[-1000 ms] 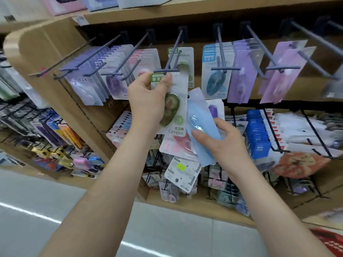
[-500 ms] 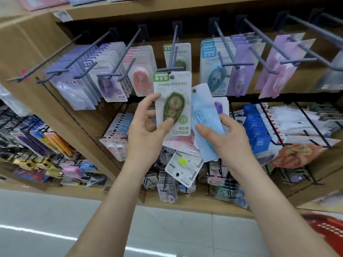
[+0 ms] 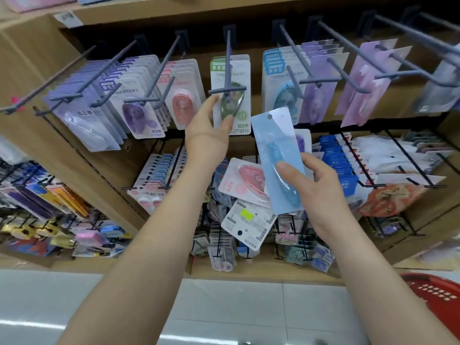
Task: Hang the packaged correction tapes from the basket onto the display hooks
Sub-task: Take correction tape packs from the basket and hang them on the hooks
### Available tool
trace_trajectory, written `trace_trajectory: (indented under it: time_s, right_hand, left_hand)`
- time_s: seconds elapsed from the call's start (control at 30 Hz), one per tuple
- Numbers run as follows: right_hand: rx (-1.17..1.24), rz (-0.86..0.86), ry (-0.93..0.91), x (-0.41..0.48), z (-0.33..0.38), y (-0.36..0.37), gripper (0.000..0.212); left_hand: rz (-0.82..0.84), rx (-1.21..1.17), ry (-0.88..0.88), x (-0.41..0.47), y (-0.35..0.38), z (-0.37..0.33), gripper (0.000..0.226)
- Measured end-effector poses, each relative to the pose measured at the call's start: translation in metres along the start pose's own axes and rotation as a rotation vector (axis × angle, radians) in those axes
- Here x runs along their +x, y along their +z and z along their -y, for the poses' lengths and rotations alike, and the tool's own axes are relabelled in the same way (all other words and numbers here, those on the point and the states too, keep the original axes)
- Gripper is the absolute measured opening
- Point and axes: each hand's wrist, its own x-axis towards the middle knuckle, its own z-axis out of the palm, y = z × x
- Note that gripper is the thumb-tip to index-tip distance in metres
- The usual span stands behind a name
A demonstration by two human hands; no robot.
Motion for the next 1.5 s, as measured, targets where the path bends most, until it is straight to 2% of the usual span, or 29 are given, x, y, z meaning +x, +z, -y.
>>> trace_trajectory:
  time_s: [0.07,0.13,0.23,0.27,0.5,0.6,0.7,0.87,1.07,1.2,1.3,1.43,1.5]
  right_hand:
    - [0.007,0.014,-0.002,-0.003,0.001,0.001,0.028]
    - [0.010,0.041,-0.013,-0.004,0.002,0.002,0.029]
    - [0.004,0.108,-0.034,-0.005,0.003,0.006,0.030]
    - [-0.011,0.122,-0.047,-0.006,0.002,0.007,0.029]
    - [-0.118,0.167,-0.076,-0.006,-0.004,-0.003,0.022]
    - [-0.172,0.229,-0.078,-0.010,-0.005,-0.010,0.022]
    - [-0.266,0.185,-0.106,-0.012,-0.015,-0.021,0.020]
    - [-0.330,0.102,-0.133,-0.016,-0.021,-0.035,0.012]
    - [-0.417,0.021,-0.133,-0.023,-0.030,-0.070,0.021]
    - [-0.373,-0.091,-0.133,-0.026,-0.040,-0.098,0.039]
    - [-0.340,-0.161,-0.154,-0.026,-0.034,-0.118,0.038]
    - [-0.371,-0.207,-0.211,-0.021,-0.030,-0.152,0.056]
    - [-0.372,-0.242,-0.228,-0.020,-0.027,-0.170,0.058]
  left_hand:
    - [-0.033,-0.005,0.023,-0.018,-0.007,0.000,0.038]
    - [0.002,-0.153,0.036,-0.041,-0.011,-0.006,0.024]
    - [0.279,-0.445,-0.068,-0.069,-0.009,-0.017,0.018]
    - [0.322,-0.503,-0.094,-0.074,-0.008,-0.018,0.017]
    - [0.225,-0.628,-0.138,-0.073,-0.004,-0.018,0.016]
    - [0.267,-0.731,-0.210,-0.075,-0.002,-0.030,0.007]
    - [0.304,-0.879,-0.271,-0.075,0.004,-0.041,0.011]
    - [0.307,-0.857,-0.222,-0.083,0.022,-0.054,0.014]
    - [0.364,-0.732,-0.170,-0.103,0.055,-0.077,0.020]
    - [0.442,-0.728,-0.069,-0.114,0.077,-0.097,0.012]
    - [0.437,-0.717,0.039,-0.125,0.098,-0.118,0.015]
    - [0.437,-0.689,0.094,-0.134,0.132,-0.147,0.021]
    - [0.442,-0.676,0.108,-0.136,0.152,-0.159,0.018]
